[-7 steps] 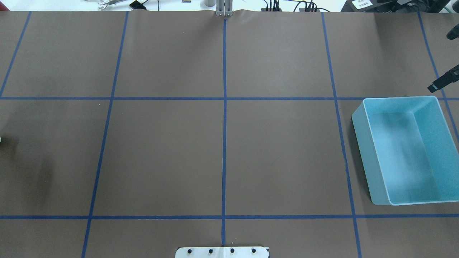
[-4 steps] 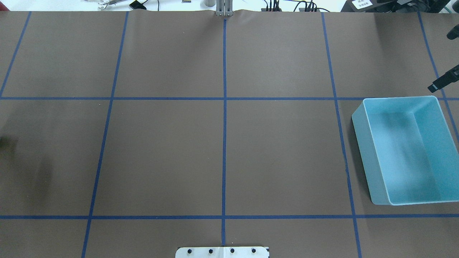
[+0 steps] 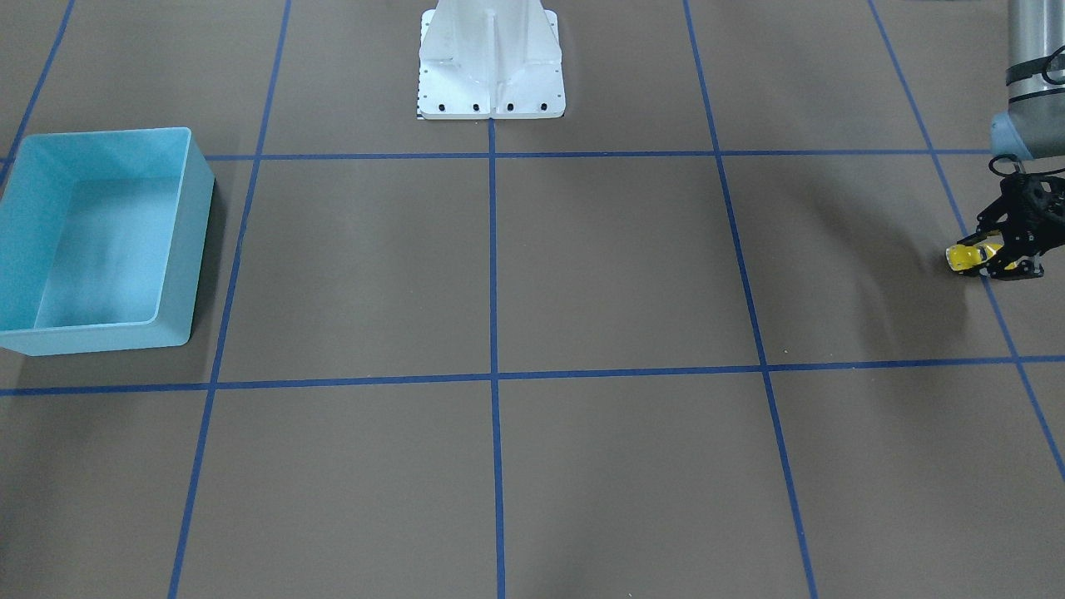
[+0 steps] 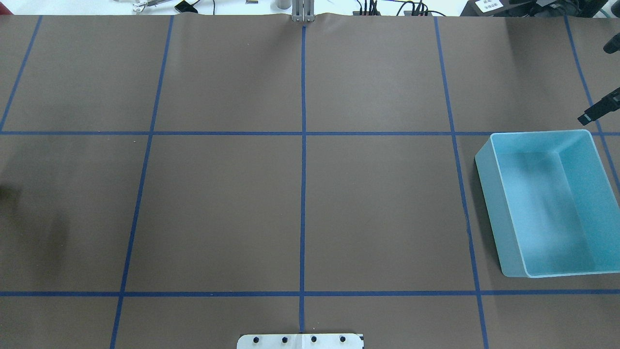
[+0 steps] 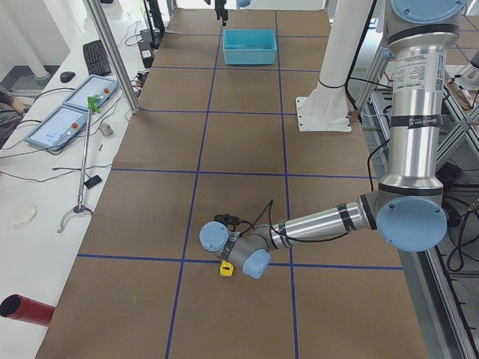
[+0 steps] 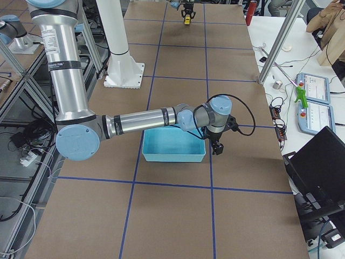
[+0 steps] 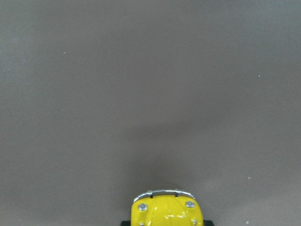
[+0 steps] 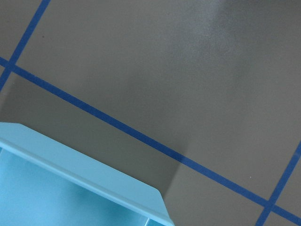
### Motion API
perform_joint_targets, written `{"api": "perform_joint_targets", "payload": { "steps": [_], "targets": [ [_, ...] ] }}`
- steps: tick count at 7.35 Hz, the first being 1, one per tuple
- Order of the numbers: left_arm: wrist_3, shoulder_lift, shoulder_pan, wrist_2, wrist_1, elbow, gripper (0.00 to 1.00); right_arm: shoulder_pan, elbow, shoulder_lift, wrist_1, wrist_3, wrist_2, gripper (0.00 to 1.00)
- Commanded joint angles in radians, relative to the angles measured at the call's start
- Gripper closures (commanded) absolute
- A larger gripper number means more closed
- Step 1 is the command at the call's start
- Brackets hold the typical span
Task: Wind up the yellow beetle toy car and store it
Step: 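Open the left gripper, letting the car roll forward across the table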
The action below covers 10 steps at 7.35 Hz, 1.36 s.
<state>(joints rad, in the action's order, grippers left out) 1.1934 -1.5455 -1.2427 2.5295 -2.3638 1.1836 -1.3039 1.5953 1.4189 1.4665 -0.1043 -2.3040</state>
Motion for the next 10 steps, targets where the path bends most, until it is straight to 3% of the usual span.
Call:
{"api": "perform_joint_targets", "payload": {
  "steps": [1, 10],
  "targets": [
    [0.0, 0.001, -0.007, 0.002, 0.0, -0.001, 0.0, 0.0, 0.0, 0.0, 0.0, 0.0, 0.0, 0.0],
    [-0.056, -0.004, -0.05, 0.008, 0.003, 0.008, 0.0, 0.0, 0.0, 0.0, 0.0, 0.0, -0.002, 0.0]
  ]
}}
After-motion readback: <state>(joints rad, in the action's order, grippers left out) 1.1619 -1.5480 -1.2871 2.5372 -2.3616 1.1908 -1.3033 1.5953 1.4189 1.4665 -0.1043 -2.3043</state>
